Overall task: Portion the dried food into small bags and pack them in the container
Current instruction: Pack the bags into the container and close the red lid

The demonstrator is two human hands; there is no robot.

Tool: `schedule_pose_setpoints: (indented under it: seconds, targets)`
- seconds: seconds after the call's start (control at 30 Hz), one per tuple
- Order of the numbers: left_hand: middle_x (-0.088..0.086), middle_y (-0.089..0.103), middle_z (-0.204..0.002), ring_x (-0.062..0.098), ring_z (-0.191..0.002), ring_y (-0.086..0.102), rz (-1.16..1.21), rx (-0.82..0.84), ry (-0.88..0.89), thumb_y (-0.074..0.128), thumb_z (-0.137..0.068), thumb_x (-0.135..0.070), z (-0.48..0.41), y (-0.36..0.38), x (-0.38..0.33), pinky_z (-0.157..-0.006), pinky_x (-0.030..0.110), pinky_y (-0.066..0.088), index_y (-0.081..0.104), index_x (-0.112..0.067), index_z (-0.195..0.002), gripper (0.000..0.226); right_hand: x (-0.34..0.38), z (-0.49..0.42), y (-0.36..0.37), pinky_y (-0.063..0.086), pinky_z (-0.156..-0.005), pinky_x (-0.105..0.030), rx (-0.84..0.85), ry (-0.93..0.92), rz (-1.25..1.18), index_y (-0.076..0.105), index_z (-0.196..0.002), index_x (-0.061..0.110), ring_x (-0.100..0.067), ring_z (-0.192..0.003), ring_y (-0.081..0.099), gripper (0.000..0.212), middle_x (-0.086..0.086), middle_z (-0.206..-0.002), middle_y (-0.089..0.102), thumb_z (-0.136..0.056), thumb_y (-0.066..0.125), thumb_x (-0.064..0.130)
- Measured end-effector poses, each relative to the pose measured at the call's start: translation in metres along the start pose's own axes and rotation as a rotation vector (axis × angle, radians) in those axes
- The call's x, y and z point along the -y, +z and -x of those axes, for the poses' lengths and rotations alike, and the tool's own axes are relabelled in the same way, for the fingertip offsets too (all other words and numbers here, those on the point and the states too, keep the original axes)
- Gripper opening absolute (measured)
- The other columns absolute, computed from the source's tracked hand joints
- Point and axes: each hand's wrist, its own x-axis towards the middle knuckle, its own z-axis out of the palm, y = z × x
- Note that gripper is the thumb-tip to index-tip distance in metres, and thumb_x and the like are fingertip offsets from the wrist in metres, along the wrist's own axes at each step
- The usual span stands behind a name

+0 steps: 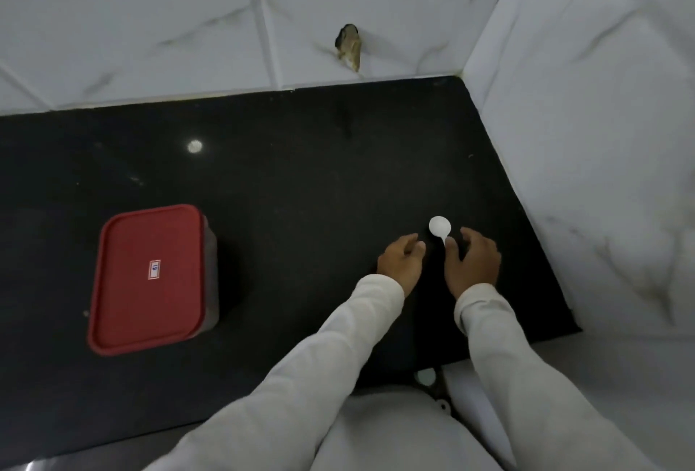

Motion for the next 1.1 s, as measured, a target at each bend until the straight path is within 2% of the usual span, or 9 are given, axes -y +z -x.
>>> schedule_pose_setpoints:
  seconds: [0.13, 0.3, 0.37, 0.53, 0.67, 0.77, 0.87, 1.0, 1.1]
  targets:
    - [0.000, 0.061, -0.136, 0.020, -0.126, 0.057, 0.076, -0.014, -0.039, 0.052, -0.087, -0.041, -0.035, 0.025, 0.018, -0.109, 0.043, 0.044, 0.056, -0.027, -0.137, 0.052, -0.006, -0.011, 0.001, 0.046, -0.093, -0.036, 0.103, 0.012, -0.044, 0.064, -0.115, 0.011, -0.030, -0.108, 0.059, 0.025, -0.012, -0.117, 0.060, -0.093, 0.061, 0.022]
    - [-0.004, 0.066, -0.128, 0.018, -0.120, 0.060, 0.101, 0.013, -0.029, 0.051, -0.092, -0.037, -0.015, 0.027, -0.001, -0.108, 0.042, 0.045, 0.061, -0.033, -0.132, 0.041, 0.002, -0.006, -0.003, 0.043, -0.079, -0.025, 0.159, 0.086, -0.162, 0.067, -0.110, 0.013, -0.013, -0.088, 0.058, 0.018, -0.004, -0.105, 0.068, -0.094, 0.059, 0.015]
    - [-0.004, 0.063, -0.132, 0.016, -0.122, 0.058, 0.115, 0.003, -0.013, 0.052, -0.096, -0.037, -0.002, 0.019, -0.006, -0.110, 0.037, 0.042, 0.057, -0.029, -0.137, 0.043, 0.015, 0.005, -0.004, 0.042, -0.078, -0.024, 0.165, 0.096, -0.240, 0.067, -0.111, 0.014, -0.013, -0.089, 0.059, 0.018, 0.001, -0.099, 0.065, -0.095, 0.059, 0.014]
    - [-0.005, 0.067, -0.127, 0.011, -0.116, 0.062, 0.218, -0.210, 0.051, 0.052, -0.097, -0.038, 0.031, -0.040, 0.004, -0.106, 0.033, 0.046, 0.063, -0.029, -0.131, 0.037, 0.067, 0.046, 0.024, 0.049, -0.082, -0.025, 0.325, 0.066, -0.412, 0.069, -0.107, 0.024, -0.009, -0.089, 0.063, 0.017, 0.009, -0.099, 0.067, -0.093, 0.061, 0.019]
    - [-0.004, 0.067, -0.125, 0.010, -0.113, 0.062, 0.347, -0.390, 0.040, 0.049, -0.100, -0.017, 0.056, -0.104, 0.027, -0.103, 0.028, 0.046, 0.065, -0.021, -0.129, 0.033, 0.106, 0.086, 0.062, 0.052, -0.083, -0.023, 0.475, -0.037, -0.441, 0.072, -0.102, 0.026, -0.005, -0.087, 0.066, 0.017, 0.010, -0.095, 0.071, -0.090, 0.064, 0.017]
    - [-0.003, 0.066, -0.126, 0.014, -0.118, 0.060, 0.381, -0.459, 0.011, 0.045, -0.098, -0.009, 0.065, -0.140, 0.049, -0.109, 0.033, 0.044, 0.066, -0.020, -0.127, 0.038, 0.126, 0.112, 0.092, 0.050, -0.078, -0.018, 0.543, -0.088, -0.420, 0.072, -0.102, 0.023, -0.005, -0.086, 0.067, 0.016, 0.009, -0.094, 0.071, -0.089, 0.066, 0.015]
    - [-0.001, 0.067, -0.127, 0.017, -0.121, 0.059, 0.410, -0.460, -0.005, 0.042, -0.093, -0.004, 0.067, -0.161, 0.066, -0.111, 0.038, 0.043, 0.068, -0.020, -0.126, 0.044, 0.136, 0.128, 0.115, 0.054, -0.079, -0.021, 0.546, -0.069, -0.414, 0.074, -0.098, 0.022, -0.008, -0.086, 0.069, 0.015, 0.008, -0.091, 0.073, -0.087, 0.068, 0.014]
    - [-0.005, 0.071, -0.106, 0.014, -0.108, 0.063, 0.463, -0.392, 0.027, 0.038, -0.093, 0.004, 0.073, -0.173, 0.075, -0.099, 0.026, 0.047, 0.072, -0.020, -0.112, 0.046, 0.139, 0.139, 0.129, 0.056, -0.082, -0.025, 0.518, -0.067, -0.374, 0.075, -0.096, 0.022, -0.008, -0.084, 0.070, 0.016, 0.009, -0.087, 0.074, -0.086, 0.070, 0.012]
    - [0.002, 0.069, -0.112, 0.017, -0.107, 0.062, 0.493, -0.326, 0.043, 0.037, -0.096, 0.005, 0.073, -0.177, 0.083, -0.090, 0.020, 0.048, 0.067, -0.011, -0.123, 0.043, 0.137, 0.145, 0.133, 0.053, -0.078, -0.021, 0.501, -0.069, -0.325, 0.074, -0.098, 0.021, -0.009, -0.085, 0.069, 0.016, 0.008, -0.089, 0.074, -0.087, 0.069, 0.011]
